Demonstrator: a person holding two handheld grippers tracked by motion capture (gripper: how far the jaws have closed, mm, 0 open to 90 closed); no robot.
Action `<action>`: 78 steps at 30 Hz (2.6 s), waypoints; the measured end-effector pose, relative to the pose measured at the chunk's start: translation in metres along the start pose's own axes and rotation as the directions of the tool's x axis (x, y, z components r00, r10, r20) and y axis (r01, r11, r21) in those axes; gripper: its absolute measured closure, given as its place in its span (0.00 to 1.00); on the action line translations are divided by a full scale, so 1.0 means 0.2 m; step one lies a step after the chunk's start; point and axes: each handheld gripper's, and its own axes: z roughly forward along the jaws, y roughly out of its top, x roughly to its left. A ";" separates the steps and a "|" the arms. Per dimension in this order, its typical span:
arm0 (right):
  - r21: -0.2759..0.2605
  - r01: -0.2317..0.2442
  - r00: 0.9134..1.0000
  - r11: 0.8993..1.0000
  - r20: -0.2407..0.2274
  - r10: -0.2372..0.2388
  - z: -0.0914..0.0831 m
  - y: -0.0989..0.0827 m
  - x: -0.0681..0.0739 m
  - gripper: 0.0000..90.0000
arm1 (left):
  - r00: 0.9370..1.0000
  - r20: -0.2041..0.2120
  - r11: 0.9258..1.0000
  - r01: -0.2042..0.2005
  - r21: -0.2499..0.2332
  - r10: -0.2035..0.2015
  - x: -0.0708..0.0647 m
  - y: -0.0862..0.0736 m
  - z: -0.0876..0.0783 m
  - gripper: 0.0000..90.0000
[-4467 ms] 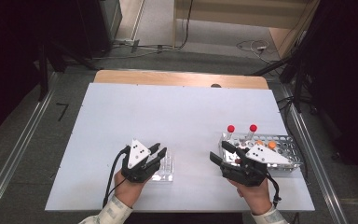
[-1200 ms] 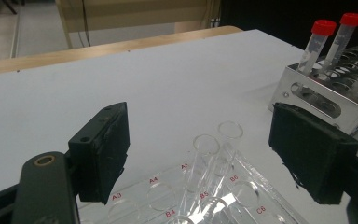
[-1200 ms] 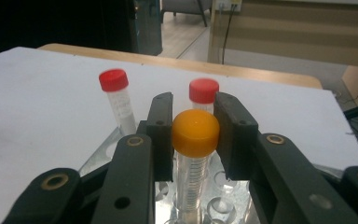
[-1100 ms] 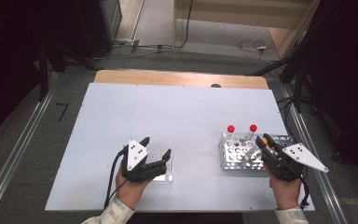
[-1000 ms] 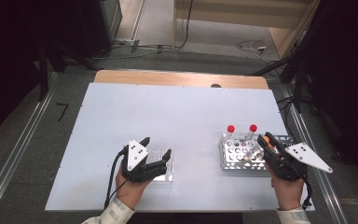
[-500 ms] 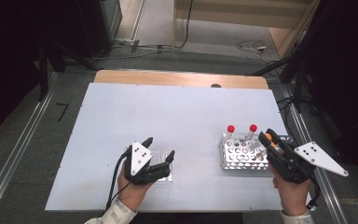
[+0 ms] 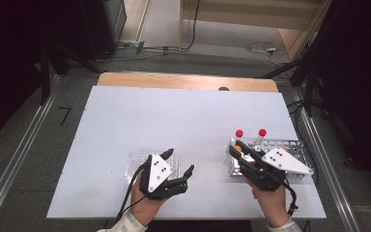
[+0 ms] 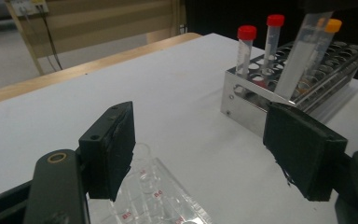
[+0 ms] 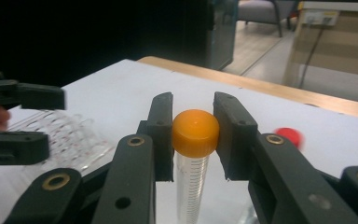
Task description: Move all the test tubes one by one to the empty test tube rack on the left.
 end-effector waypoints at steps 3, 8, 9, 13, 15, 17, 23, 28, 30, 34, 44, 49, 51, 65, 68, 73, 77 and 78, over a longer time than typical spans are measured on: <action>0.001 0.005 0.999 1.000 -0.037 -0.005 0.05 0.00 0.05 0.75 | 1.000 0.021 1.000 -0.010 0.000 0.010 -0.02 0.00 0.02 0.32; 0.010 0.011 0.996 1.000 -0.092 -0.010 0.11 0.00 0.13 0.75 | 0.998 0.068 1.000 -0.016 -0.015 0.017 -0.07 0.01 0.04 0.44; 0.013 0.013 0.995 1.000 -0.099 -0.012 0.12 0.00 0.14 0.75 | 0.997 0.078 1.000 -0.021 -0.014 0.022 -0.07 0.01 0.04 0.46; 0.022 0.028 0.991 0.999 -0.134 -0.025 0.14 0.00 0.20 0.75 | 0.995 0.099 1.000 -0.023 -0.021 0.025 -0.10 0.01 0.06 0.56; 0.023 0.030 0.989 0.999 -0.144 -0.027 0.15 0.00 0.21 0.75 | 0.994 0.107 1.000 -0.023 -0.021 0.025 -0.10 0.01 0.06 0.59; 0.027 0.038 0.987 0.999 -0.155 -0.033 0.16 0.00 0.23 0.75 | 0.993 0.117 1.000 -0.020 -0.021 0.023 -0.10 0.01 0.06 0.63; 0.038 0.046 0.983 0.998 -0.180 -0.039 0.18 -0.01 0.27 0.75 | 0.991 0.130 0.999 -0.037 -0.019 0.039 -0.11 0.00 0.06 0.74; 0.044 0.057 0.980 0.997 -0.192 -0.047 0.19 -0.01 0.29 0.75 | 0.991 0.128 0.999 -0.037 -0.020 0.039 -0.11 0.00 0.06 0.78; 0.044 0.055 0.980 0.998 -0.195 -0.046 0.18 -0.01 0.30 0.75 | 0.991 0.129 0.999 -0.036 -0.018 0.038 -0.10 0.01 0.06 0.79; 0.044 0.056 0.979 0.997 -0.197 -0.046 0.18 -0.01 0.30 0.75 | 0.991 0.132 1.000 -0.024 -0.017 0.026 -0.10 0.01 0.06 0.82; 0.017 0.046 0.973 0.999 -0.226 -0.041 0.16 0.00 0.28 0.57 | 0.988 0.156 1.000 0.011 -0.017 -0.008 -0.08 0.02 0.04 0.83; -0.047 0.014 0.973 0.999 -0.230 -0.025 0.11 0.02 0.24 0.51 | 0.988 0.152 0.999 0.033 -0.016 -0.030 -0.05 0.02 0.02 0.83; -0.065 0.000 0.974 0.998 -0.228 -0.015 0.09 0.03 0.22 0.47 | 0.987 0.156 0.998 0.053 -0.019 -0.049 -0.03 0.03 0.01 0.84; -0.064 -0.027 0.987 0.998 -0.159 0.016 0.06 0.01 0.10 0.40 | 0.990 0.087 0.993 0.112 -0.043 -0.108 0.12 0.07 -0.07 0.83; -0.055 -0.026 0.988 0.998 -0.150 0.018 0.06 0.01 0.09 0.40 | 0.991 0.075 0.992 0.116 -0.046 -0.113 0.14 0.07 -0.08 0.83; -0.049 -0.029 0.990 0.998 -0.138 0.022 0.05 0.00 0.07 0.40 | 0.992 0.051 0.992 0.118 -0.044 -0.115 0.18 0.07 -0.11 0.83; -0.043 -0.034 0.991 0.999 -0.128 0.028 0.05 -0.01 0.06 0.40 | 0.993 0.032 0.992 0.119 -0.047 -0.117 0.21 0.07 -0.13 0.83; -0.042 -0.035 0.992 0.999 -0.125 0.030 0.05 -0.01 0.05 0.39 | 0.993 0.027 0.992 0.119 -0.047 -0.118 0.21 0.07 -0.13 0.83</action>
